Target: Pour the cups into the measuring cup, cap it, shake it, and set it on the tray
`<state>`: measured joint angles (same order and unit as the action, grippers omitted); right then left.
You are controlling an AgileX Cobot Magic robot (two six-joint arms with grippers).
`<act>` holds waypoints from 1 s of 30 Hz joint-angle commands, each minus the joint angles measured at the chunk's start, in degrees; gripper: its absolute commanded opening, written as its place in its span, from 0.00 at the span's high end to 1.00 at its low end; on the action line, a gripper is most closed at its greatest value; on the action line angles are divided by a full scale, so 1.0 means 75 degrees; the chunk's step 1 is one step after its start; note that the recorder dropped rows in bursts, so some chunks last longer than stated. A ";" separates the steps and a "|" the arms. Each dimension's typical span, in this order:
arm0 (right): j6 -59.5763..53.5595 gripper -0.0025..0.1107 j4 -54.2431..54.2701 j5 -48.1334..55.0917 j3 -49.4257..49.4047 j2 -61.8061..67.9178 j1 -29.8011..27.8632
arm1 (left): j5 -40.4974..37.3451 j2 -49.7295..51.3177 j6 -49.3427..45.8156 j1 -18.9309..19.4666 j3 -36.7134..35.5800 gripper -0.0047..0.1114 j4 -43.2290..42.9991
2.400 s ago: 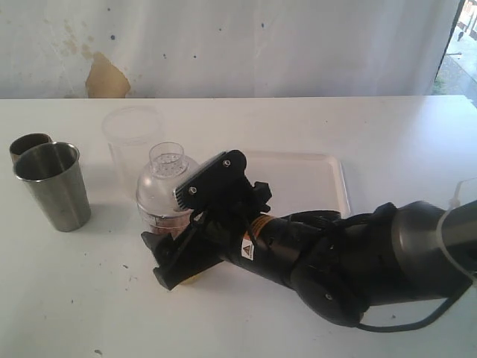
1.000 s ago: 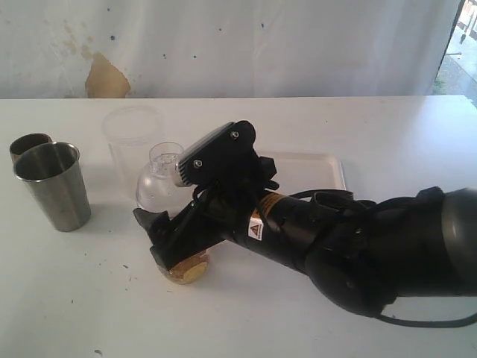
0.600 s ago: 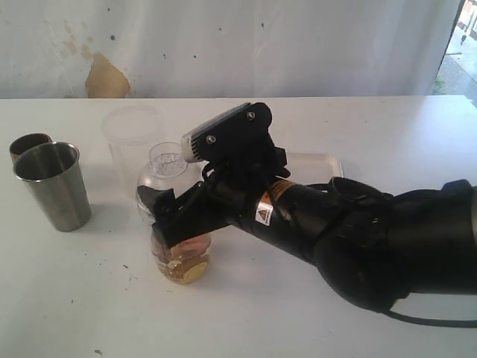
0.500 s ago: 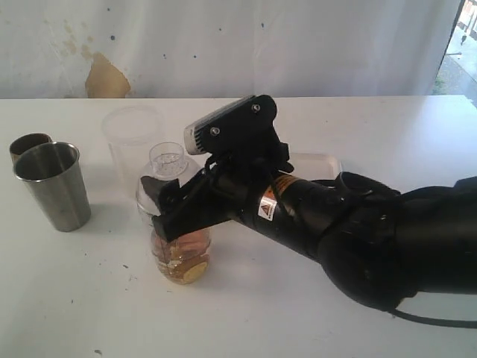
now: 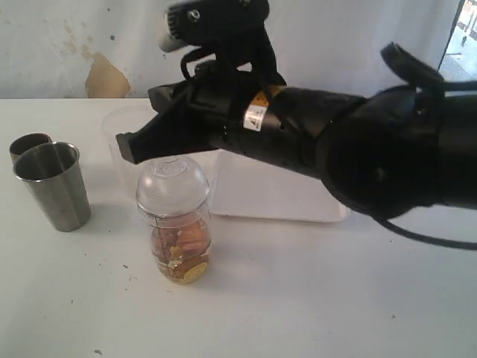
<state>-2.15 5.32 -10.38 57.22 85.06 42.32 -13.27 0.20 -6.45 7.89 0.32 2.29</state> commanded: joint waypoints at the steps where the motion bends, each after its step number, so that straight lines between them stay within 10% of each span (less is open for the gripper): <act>1: -0.0056 0.98 0.0026 0.1013 0.0539 0.0512 -0.0013 | -0.0014 -0.0027 0.0024 -0.0002 -0.0043 0.96 -0.0006; 30: -0.0037 0.89 0.0009 0.0171 -0.0978 0.0333 0.0139 | -0.0014 -0.0027 0.0024 -0.0002 -0.0043 0.96 -0.0006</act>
<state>-1.90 5.48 -14.08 50.98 89.10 43.38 -13.27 0.20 -6.45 7.89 0.32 2.29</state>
